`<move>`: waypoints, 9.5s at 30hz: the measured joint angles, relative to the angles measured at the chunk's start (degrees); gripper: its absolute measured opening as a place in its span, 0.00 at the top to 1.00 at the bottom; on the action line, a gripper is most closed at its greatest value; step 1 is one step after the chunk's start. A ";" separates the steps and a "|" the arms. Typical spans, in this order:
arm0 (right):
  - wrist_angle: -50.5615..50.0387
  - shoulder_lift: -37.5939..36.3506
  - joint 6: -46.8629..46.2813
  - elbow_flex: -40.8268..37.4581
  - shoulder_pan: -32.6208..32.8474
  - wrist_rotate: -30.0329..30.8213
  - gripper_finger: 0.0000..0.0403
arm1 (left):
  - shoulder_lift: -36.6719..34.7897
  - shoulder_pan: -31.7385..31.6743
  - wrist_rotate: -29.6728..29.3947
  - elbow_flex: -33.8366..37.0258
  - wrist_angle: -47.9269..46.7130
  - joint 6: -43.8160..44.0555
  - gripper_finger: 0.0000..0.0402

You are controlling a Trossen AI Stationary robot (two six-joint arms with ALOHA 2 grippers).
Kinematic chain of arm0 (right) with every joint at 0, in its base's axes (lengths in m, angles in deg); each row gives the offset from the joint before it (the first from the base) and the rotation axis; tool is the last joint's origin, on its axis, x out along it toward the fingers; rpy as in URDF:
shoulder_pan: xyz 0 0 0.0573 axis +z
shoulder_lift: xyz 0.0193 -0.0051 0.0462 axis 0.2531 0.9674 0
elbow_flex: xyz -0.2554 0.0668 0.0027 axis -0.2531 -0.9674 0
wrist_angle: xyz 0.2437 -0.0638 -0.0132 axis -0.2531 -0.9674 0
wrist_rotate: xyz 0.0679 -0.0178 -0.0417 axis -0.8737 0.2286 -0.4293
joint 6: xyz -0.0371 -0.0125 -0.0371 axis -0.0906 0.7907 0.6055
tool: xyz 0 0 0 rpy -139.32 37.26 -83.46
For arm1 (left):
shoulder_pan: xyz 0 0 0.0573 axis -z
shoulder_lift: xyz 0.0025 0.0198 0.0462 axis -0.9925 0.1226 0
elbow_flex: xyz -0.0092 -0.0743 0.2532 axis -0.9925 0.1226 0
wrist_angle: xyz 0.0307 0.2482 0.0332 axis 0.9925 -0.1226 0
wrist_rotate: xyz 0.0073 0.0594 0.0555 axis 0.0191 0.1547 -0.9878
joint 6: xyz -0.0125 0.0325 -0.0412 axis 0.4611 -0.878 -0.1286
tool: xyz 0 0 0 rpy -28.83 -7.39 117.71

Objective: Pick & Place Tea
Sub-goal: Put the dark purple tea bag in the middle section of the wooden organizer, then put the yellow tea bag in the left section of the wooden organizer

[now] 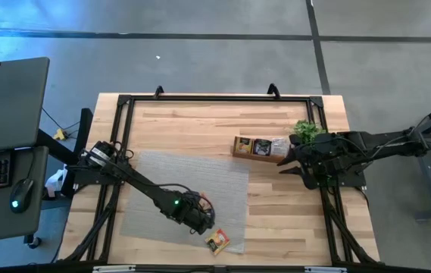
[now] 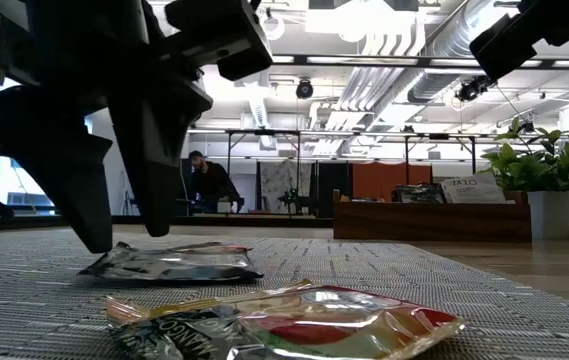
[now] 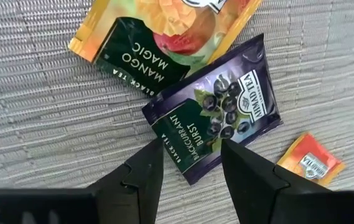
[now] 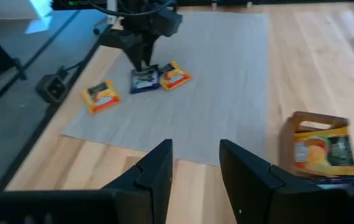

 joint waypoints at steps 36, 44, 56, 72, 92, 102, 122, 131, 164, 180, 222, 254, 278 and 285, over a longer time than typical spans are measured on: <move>0.07 0.09 0.06 0.00 -0.02 3.04 0.68 | 4.96 0.94 -7.09 -0.20 4.45 -0.29 0.62; 0.09 2.05 -0.52 0.00 0.00 5.60 0.68 | 5.22 -1.09 -5.67 -0.04 3.01 -4.38 0.89; 4.46 12.13 -2.52 0.00 0.04 -4.17 0.68 | 6.37 -1.70 -9.09 -5.25 2.86 -12.94 0.99; 44.15 48.44 -9.97 0.02 18.50 4.83 0.68 | 6.05 -1.63 -12.46 -7.93 3.55 -16.74 1.00; 76.23 79.60 -11.10 2.21 21.89 18.40 0.97 | 5.86 -5.04 -8.07 -8.02 4.76 -25.33 0.65; 75.34 84.66 -12.27 4.87 21.88 18.75 0.99 | 6.79 -4.45 -2.43 -8.14 6.26 -21.65 0.64; 75.03 84.78 -12.40 4.72 21.73 18.61 1.00 | 8.66 -4.12 -0.06 -13.30 -0.46 -20.11 0.64; 75.18 84.78 -12.44 4.66 21.73 18.44 1.00 | 8.59 -2.08 -4.07 -18.69 -9.77 -15.90 0.64; 73.58 80.62 -8.72 4.28 21.93 16.05 0.96 | 12.55 -1.53 -7.07 -15.04 0.60 -15.41 0.97; 25.47 33.28 -14.39 4.37 34.74 26.05 0.89 | 12.50 -5.44 -20.66 -39.63 -19.25 -42.30 0.99; -0.05 18.73 -39.82 -4.28 51.67 46.95 0.93 | 23.89 -35.29 -11.30 -44.15 5.45 -115.55 0.99; 2.27 18.71 -39.32 -4.76 51.71 48.40 0.92 | 22.65 -33.31 -19.45 -51.30 -1.93 -92.85 0.58; 26.52 34.88 -22.78 -4.72 37.94 40.05 0.55 | 10.90 -15.88 -23.23 -57.22 -52.97 -62.06 0.58; 41.43 47.25 -20.30 -4.74 35.78 33.83 0.53 | 13.53 -11.18 -16.54 -46.35 -45.40 -42.81 0.58</move>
